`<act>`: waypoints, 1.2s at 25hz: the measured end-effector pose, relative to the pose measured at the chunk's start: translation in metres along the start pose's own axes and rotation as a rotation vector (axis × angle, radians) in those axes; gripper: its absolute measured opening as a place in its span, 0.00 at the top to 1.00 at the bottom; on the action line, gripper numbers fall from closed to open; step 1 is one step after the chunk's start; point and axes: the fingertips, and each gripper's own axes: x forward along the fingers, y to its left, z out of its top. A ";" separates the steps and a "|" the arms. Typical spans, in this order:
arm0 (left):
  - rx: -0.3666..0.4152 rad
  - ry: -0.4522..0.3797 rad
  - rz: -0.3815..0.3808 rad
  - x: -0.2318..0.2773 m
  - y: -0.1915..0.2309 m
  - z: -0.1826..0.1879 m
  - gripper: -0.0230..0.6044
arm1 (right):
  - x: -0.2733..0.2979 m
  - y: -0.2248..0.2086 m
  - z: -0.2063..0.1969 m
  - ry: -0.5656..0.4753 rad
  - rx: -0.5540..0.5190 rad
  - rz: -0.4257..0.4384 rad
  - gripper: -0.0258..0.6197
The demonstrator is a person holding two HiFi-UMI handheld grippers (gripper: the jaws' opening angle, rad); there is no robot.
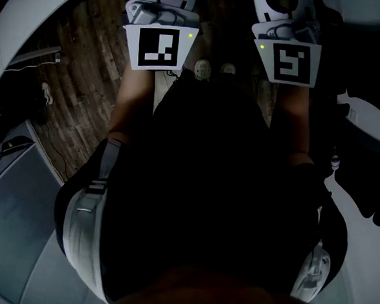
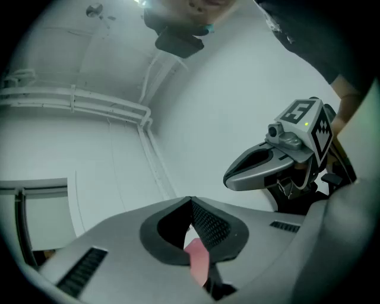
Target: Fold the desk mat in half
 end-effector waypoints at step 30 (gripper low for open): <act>-0.039 -0.017 -0.034 -0.005 0.013 -0.012 0.95 | 0.019 0.015 0.003 0.000 -0.007 0.007 0.91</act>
